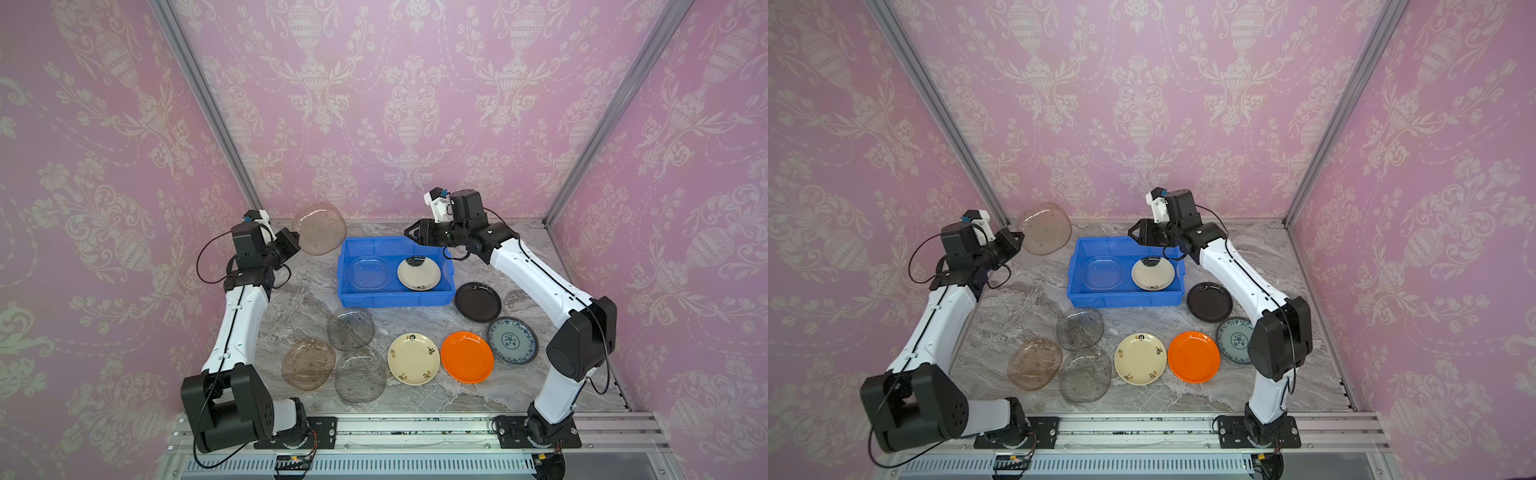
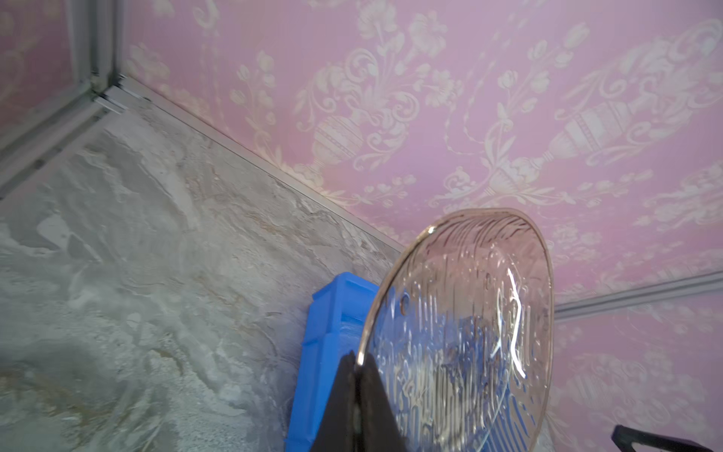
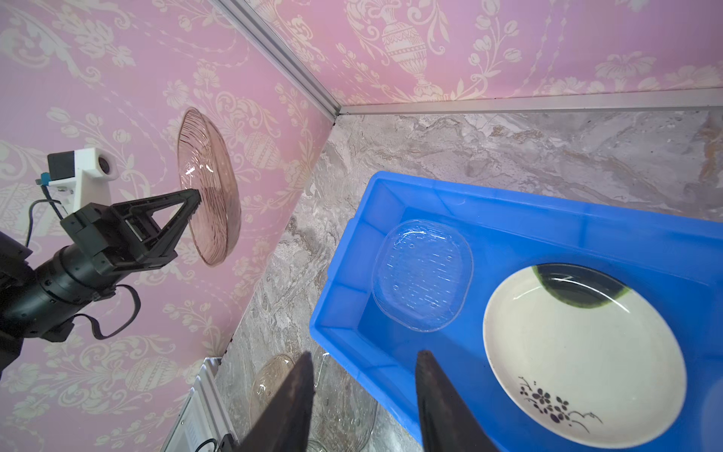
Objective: Place the plates into the plastic bin on the countertop
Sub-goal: Place the plate in the plastic bin.
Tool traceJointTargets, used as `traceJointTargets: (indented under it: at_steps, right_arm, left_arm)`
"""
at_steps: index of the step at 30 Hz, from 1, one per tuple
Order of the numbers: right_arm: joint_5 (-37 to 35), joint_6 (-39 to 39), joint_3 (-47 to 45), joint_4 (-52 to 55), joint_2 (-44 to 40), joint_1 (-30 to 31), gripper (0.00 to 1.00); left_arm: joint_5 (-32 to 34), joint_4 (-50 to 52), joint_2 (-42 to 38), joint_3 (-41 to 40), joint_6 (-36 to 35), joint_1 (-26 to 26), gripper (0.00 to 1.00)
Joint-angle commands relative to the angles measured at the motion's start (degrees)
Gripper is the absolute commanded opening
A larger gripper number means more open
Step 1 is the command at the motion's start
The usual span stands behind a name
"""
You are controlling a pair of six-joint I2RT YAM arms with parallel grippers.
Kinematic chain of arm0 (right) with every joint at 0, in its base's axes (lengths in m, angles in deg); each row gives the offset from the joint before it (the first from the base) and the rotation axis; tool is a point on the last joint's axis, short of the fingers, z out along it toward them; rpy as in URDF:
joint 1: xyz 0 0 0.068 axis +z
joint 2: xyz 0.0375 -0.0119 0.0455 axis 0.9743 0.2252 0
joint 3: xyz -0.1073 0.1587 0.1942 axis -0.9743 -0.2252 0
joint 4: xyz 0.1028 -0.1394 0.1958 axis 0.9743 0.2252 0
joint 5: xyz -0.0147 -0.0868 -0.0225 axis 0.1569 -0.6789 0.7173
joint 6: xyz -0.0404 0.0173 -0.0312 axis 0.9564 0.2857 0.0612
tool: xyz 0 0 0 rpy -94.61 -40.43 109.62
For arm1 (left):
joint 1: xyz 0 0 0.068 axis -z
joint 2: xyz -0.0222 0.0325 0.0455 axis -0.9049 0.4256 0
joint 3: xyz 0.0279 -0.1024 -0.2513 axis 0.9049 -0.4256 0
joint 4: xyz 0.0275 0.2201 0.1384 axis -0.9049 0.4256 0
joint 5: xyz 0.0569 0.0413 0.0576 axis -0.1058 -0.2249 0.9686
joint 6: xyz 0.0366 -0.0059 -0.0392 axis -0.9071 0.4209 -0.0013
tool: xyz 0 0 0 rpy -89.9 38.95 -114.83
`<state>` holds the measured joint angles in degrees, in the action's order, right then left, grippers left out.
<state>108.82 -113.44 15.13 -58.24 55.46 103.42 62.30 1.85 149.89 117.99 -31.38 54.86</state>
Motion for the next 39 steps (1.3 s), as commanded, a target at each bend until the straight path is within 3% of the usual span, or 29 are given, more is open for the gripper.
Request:
traceJointTargets:
  at_steps: [1, 10, 18, 21, 27, 39]
  right_arm:
    - [0.46, 0.92, 1.22, 2.30, -0.43, 0.82, 0.43]
    - [-1.31, 2.12, -0.76, 3.89, -1.01, 1.93, 0.50]
    - [-3.12, 1.64, -0.09, 4.14, 1.49, 3.79, 0.44]
    - [-4.29, 1.23, 0.59, 5.48, 2.93, 3.89, 0.36]
    - [-7.70, 2.09, 2.09, 8.75, 4.58, 3.97, 0.33]
    - [-6.36, 0.88, 2.71, 6.77, 7.07, 3.80, 0.24]
  left_arm:
    - [-6.34, 3.15, 2.26, 1.77, 1.63, 4.34, 0.00]
    - [-6.67, 0.68, 7.36, 0.60, 1.69, 11.70, 0.00]
    - [-5.06, -0.25, 10.42, 1.00, 2.48, 15.50, 0.00]
    - [-4.34, 0.95, 10.77, 0.78, 1.62, 16.19, 0.00]
    - [-3.76, 1.71, 10.17, 0.59, 1.26, 16.50, 0.00]
    - [-3.78, 2.07, 10.79, 0.52, 0.78, 17.56, 0.00]
